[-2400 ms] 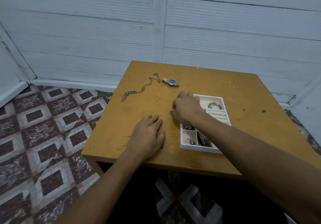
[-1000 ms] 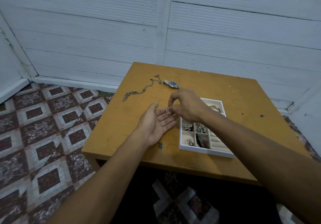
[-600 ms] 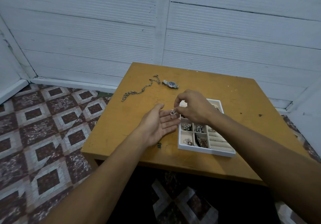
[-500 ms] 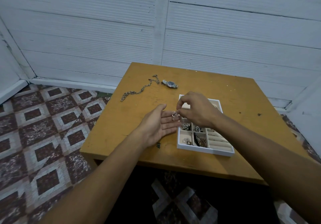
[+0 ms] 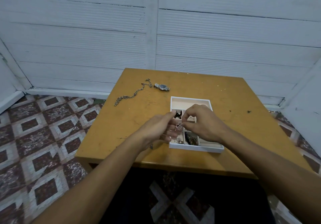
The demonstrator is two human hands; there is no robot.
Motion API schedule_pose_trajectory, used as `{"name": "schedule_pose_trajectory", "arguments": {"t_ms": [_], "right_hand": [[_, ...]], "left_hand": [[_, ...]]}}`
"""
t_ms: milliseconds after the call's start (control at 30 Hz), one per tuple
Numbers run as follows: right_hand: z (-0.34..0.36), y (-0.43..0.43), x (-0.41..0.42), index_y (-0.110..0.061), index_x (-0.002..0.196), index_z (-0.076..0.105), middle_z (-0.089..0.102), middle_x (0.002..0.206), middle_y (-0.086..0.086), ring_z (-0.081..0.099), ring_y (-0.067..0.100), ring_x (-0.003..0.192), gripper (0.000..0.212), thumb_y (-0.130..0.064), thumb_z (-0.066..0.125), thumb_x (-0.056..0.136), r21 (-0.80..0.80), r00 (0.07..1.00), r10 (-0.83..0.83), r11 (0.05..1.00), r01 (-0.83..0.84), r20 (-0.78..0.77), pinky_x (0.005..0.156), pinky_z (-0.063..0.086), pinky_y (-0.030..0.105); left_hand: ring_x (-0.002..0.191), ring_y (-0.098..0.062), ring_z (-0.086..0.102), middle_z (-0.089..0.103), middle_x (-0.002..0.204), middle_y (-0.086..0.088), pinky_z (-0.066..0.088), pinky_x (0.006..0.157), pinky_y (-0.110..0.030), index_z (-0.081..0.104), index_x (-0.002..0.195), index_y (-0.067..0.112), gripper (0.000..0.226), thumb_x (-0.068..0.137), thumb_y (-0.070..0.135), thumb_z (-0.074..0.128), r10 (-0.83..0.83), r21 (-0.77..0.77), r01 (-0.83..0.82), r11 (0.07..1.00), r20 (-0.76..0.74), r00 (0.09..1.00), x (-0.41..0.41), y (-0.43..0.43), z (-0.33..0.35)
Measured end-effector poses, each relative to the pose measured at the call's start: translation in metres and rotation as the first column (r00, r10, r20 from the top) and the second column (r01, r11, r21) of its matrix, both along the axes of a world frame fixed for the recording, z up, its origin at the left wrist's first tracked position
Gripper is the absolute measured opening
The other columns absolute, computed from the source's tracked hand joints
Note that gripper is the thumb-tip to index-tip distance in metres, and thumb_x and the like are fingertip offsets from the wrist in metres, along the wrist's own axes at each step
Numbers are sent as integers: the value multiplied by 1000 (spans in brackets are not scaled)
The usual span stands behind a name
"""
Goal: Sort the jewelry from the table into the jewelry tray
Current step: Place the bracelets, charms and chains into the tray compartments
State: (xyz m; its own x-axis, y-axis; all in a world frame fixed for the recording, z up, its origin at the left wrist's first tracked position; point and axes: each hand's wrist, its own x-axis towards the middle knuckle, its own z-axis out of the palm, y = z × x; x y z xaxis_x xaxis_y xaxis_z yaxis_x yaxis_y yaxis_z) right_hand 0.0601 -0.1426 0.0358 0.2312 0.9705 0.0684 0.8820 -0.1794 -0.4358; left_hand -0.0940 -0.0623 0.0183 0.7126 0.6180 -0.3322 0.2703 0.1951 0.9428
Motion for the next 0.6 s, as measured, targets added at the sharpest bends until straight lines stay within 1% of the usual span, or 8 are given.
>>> {"name": "schedule_pose_trajectory", "arguments": {"t_ms": [100,167,233,300,367,500,600], "right_hand": [[-5,-6,-1,-34,74,59,57,95,-5,50,23,103,11,-30,64,82,-19,1000,-1,1000,1,-3,91,42,48],[-8,-10,-2,-33,75,60,56,94,-7,51,22,101,9,-30,64,82,-26,1000,7,1000,-8,-14,93,43,49],[-10,-12,-3,-32,78,63,55,95,-7,51,22,101,6,-29,64,83,-36,1000,16,999,-16,-11,93,43,48],[-10,-14,-4,-30,81,63,53,96,-7,50,23,102,4,-28,62,84,-36,1000,30,999,-29,7,92,43,46],[-11,-15,-5,-30,82,63,52,98,-6,48,23,104,4,-29,62,85,-44,999,39,998,-38,15,92,41,45],[-13,-17,-5,-31,82,64,54,99,-5,46,23,103,4,-30,62,85,-61,999,43,997,-42,27,92,41,45],[-7,-19,-3,-32,78,62,57,98,-5,50,19,100,7,-30,63,84,-40,1000,29,999,-28,9,89,44,42]], "left_hand": [[84,-21,69,73,98,-11,50,68,-31,66,100,8,50,97,51,40,-32,124,40,991,-71,997,-1,-3,0],[81,-17,68,73,94,-8,51,69,-30,68,98,9,50,97,50,39,-49,228,74,971,-116,992,-2,-6,2],[81,-15,68,73,91,-4,53,77,-34,71,95,12,48,97,49,40,-85,324,134,937,-160,983,-2,-9,4],[86,-17,68,73,91,-4,53,85,-39,72,93,14,45,97,47,42,-97,400,179,899,-217,971,-2,-11,5],[87,-17,68,73,90,-2,54,87,-42,72,91,13,45,96,47,42,-81,448,188,874,-246,966,-2,-11,5],[84,-17,69,74,87,3,55,84,-44,72,87,16,48,92,54,43,-61,499,199,843,-278,959,-4,-9,6],[85,-21,68,72,88,2,55,81,-44,71,89,16,43,94,49,44,-27,544,176,821,-271,962,-8,-5,6]]}}
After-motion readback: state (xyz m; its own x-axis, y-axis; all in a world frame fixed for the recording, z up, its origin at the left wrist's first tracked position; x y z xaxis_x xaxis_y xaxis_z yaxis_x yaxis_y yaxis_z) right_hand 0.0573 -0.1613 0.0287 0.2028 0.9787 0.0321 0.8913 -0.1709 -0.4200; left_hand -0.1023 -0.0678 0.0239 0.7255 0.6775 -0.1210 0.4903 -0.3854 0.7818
